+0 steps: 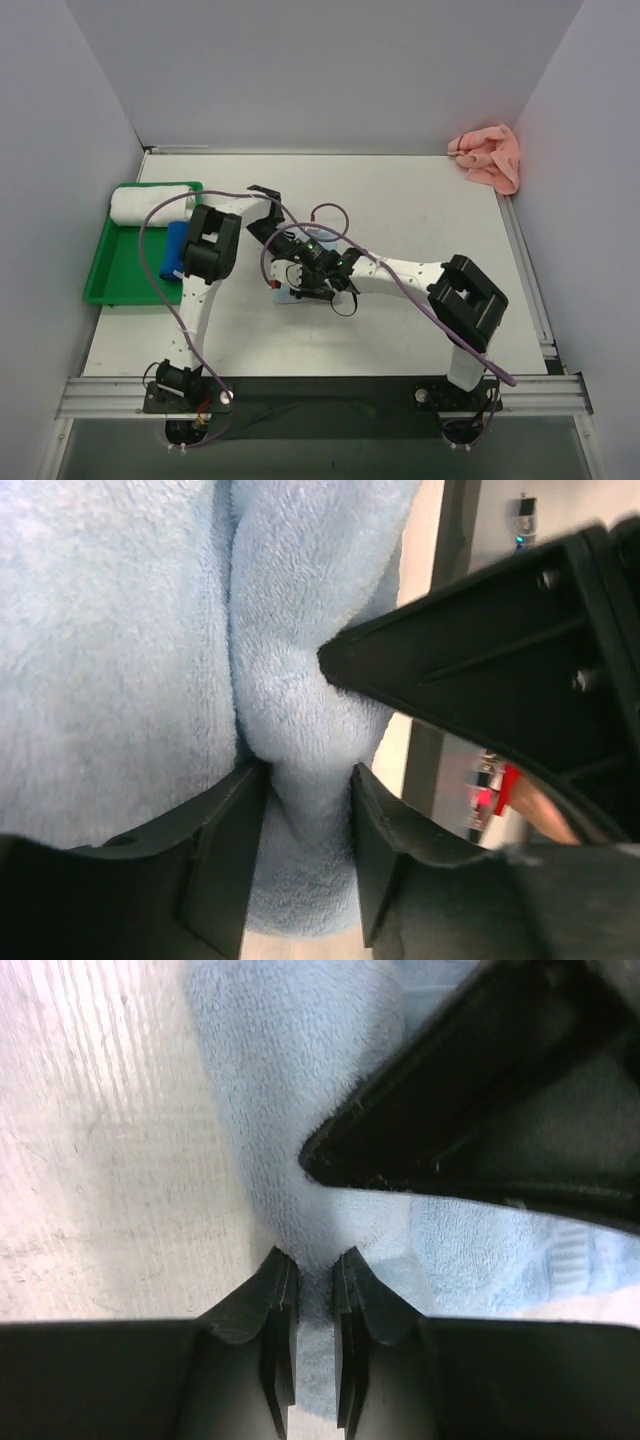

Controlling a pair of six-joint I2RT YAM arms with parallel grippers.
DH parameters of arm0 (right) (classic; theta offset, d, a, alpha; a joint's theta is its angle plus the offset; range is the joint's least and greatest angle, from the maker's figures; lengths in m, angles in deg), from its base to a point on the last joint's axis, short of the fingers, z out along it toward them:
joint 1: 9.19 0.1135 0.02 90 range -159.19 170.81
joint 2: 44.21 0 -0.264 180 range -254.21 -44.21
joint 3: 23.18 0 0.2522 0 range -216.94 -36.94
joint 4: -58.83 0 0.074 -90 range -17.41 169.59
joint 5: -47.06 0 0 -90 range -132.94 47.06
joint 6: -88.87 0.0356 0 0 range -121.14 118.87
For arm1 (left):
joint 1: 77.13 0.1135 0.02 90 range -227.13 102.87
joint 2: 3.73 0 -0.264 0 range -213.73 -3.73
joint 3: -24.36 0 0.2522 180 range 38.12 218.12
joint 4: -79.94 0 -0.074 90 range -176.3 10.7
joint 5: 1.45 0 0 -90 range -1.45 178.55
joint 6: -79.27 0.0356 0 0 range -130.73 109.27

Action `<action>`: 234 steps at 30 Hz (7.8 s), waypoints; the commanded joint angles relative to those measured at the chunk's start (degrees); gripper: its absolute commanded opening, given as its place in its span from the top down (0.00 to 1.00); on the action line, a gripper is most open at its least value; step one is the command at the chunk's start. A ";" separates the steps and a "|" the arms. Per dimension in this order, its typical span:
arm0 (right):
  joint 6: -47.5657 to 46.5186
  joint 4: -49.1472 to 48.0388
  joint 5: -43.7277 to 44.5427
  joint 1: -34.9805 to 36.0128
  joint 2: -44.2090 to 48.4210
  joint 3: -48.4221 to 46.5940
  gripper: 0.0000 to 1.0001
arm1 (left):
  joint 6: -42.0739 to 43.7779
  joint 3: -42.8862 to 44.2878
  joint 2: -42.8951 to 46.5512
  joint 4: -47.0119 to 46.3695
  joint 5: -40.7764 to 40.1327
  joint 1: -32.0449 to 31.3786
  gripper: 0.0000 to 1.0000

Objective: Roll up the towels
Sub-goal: Roll the towel

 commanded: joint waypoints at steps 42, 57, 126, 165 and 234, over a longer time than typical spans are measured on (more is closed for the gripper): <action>-0.79 64.36 -65.44 -22.94 -45.50 -46.24 1.00 | 5.97 -66.29 67.96 -75.50 -28.73 -15.22 0.21; 1.48 66.04 -58.24 -28.47 -41.57 -51.87 0.77 | 3.25 -59.90 50.91 -59.33 -33.92 -20.24 0.87; 1.66 35.18 -36.07 -8.97 -11.14 -15.48 1.00 | 8.26 -4.85 18.79 2.35 -0.45 16.84 0.20; 0.35 57.95 -54.80 -21.45 -43.14 -47.04 1.00 | 0.61 -69.44 69.35 -83.38 -42.52 -20.67 0.10; 47.45 19.01 -58.93 -33.67 -21.42 -18.21 1.00 | -14.34 -55.21 57.40 -76.92 -45.69 -19.44 0.16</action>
